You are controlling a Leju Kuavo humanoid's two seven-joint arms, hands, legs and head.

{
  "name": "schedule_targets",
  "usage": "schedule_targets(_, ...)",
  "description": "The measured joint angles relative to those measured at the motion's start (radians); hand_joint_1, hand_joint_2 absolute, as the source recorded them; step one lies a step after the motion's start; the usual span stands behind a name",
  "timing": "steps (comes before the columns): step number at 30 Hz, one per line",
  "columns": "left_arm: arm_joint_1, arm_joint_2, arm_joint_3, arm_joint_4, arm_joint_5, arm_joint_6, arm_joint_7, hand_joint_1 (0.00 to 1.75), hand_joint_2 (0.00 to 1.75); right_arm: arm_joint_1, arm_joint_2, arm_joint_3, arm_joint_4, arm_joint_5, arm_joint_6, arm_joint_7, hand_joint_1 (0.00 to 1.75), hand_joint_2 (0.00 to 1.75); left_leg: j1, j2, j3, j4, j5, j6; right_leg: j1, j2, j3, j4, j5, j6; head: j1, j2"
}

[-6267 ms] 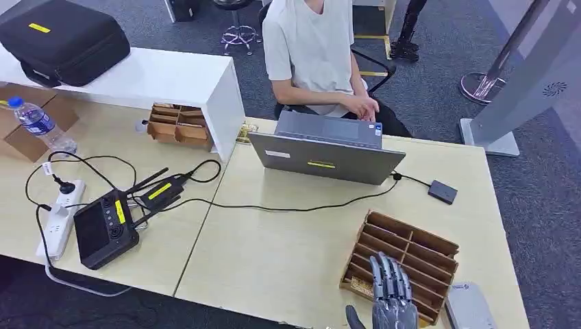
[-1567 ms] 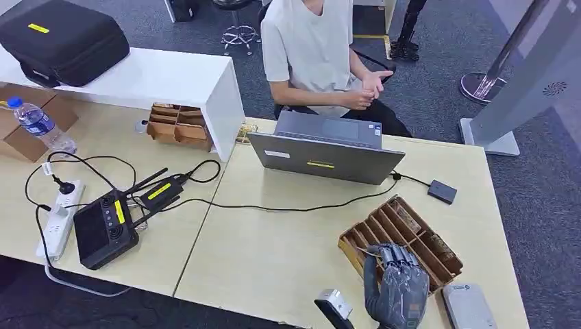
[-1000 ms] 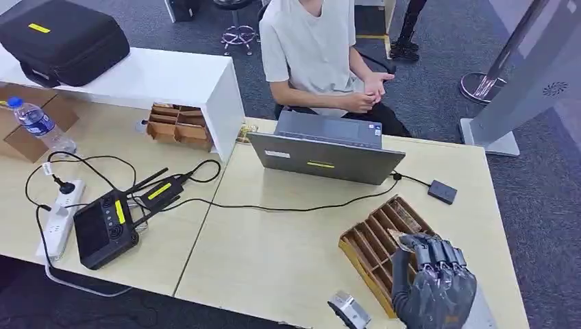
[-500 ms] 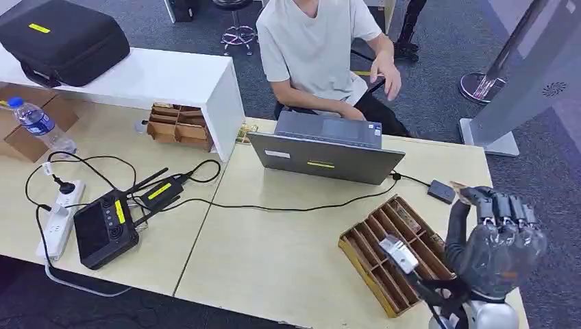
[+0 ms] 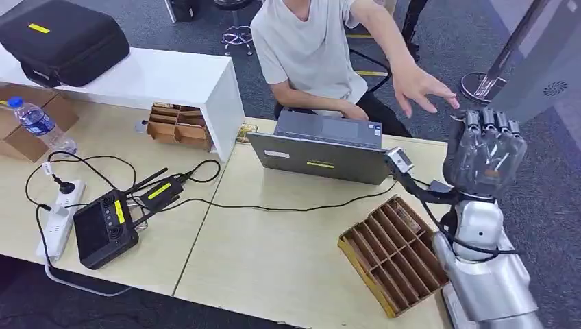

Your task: Pass the card to the sensor for recognition and then transmit it.

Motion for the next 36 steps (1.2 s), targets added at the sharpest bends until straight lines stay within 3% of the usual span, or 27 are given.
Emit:
schedule_targets(10,0.0,0.0,-0.014,0.0,-0.005,-0.005,0.0,0.0,1.75,-0.098,0.001,0.028,0.141,0.0,0.024,0.001,1.52,1.75,0.0,-0.001,-0.001,0.0,0.0,0.0,0.0,0.0,0.0,0.0,0.0,0.0,0.0,0.0)
schedule_targets(22,0.001,0.005,-0.037,0.0,-0.01,-0.029,-0.018,0.0,1.75,-0.293,0.034,0.054,0.423,0.0,0.058,0.019,1.52,1.75,0.0,-0.001,0.0,0.0,0.001,0.0,0.0,-0.001,0.0,0.0,0.0,0.0,0.0,0.0)
schedule_targets(31,0.001,0.001,-0.043,0.0,-0.01,-0.027,-0.011,0.0,1.75,-0.326,0.044,0.059,0.505,0.0,0.056,0.019,1.52,1.75,0.0,-0.002,0.0,0.0,0.001,0.0,0.0,-0.001,0.0,0.0,0.0,0.0,0.0,0.0)
schedule_targets(32,0.001,0.001,-0.043,0.0,-0.01,-0.027,-0.011,0.0,1.75,-0.326,0.045,0.059,0.511,0.0,0.055,0.019,0.0,1.75,0.0,-0.002,0.0,0.0,0.001,0.0,0.0,-0.001,0.0,0.0,0.0,0.0,0.0,0.0)
schedule_targets(36,0.001,0.001,-0.043,0.0,-0.01,-0.031,-0.011,0.0,1.75,-0.327,0.052,0.059,0.535,0.0,0.043,0.005,0.0,1.75,0.0,-0.002,0.0,0.0,0.001,0.0,0.0,-0.001,0.0,0.0,0.0,0.0,0.0,0.0)
